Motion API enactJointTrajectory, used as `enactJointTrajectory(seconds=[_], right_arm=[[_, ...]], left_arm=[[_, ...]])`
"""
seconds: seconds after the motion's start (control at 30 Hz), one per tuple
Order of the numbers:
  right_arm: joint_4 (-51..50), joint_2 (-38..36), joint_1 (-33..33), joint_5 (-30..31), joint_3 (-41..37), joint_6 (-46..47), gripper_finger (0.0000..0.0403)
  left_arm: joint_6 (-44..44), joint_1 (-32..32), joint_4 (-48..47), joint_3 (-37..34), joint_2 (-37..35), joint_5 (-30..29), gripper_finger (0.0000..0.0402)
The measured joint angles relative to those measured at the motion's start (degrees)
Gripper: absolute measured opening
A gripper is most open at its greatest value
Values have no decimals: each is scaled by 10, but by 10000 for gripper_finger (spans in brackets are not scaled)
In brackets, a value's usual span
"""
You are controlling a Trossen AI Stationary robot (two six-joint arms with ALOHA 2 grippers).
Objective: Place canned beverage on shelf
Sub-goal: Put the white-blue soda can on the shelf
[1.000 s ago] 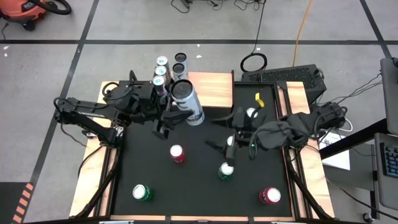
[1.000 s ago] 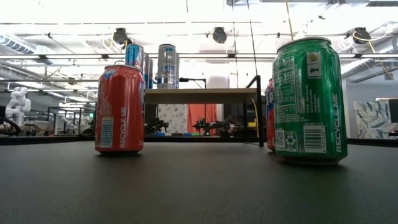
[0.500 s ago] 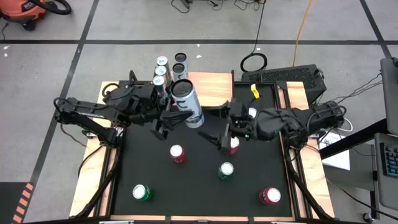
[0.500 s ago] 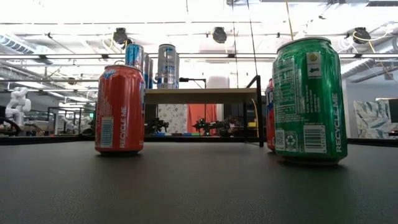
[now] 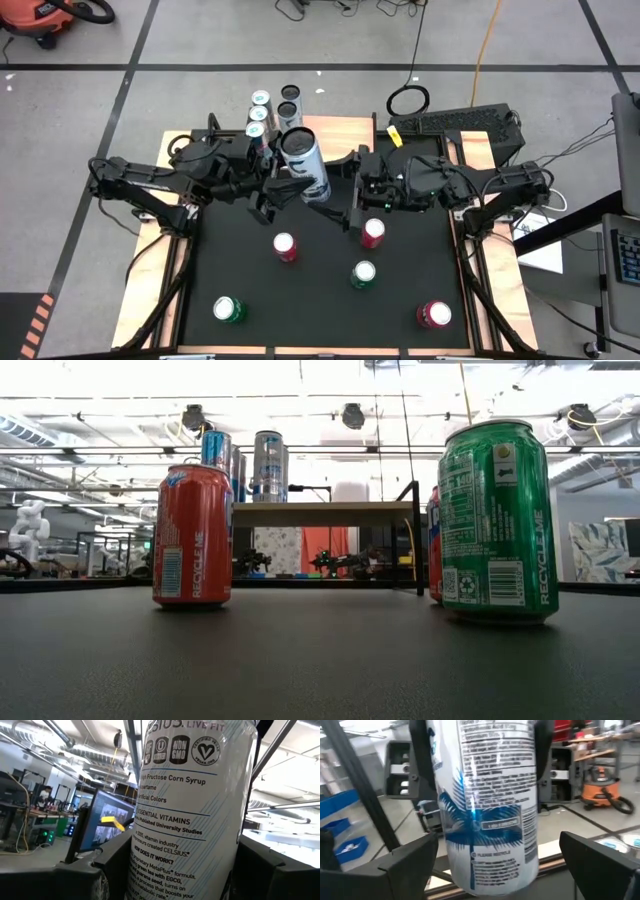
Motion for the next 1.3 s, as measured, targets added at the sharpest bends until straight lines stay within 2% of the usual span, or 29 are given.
enactJointTrajectory(seconds=[0.13, 0.47, 0.77, 0.9, 1.17, 1.3], right_arm=[[3, 0, -10, -34, 0, 5, 393], [2, 0, -18, -36, 0, -9, 389], [2, 0, -20, -36, 0, -26, 312], [-4, 0, -20, -36, 0, -44, 293], [-21, 0, -20, -50, 0, -49, 317], [-21, 0, -20, -50, 0, -67, 313]], left_arm=[[2, 1, -3, 0, 0, -9, 265], [27, 2, -5, 0, 0, -28, 265], [26, 2, -31, 0, 0, -28, 265], [26, 2, -28, 0, 0, -31, 265], [24, 2, -28, 0, 0, -32, 265], [24, 2, -28, 0, 0, -36, 265]])
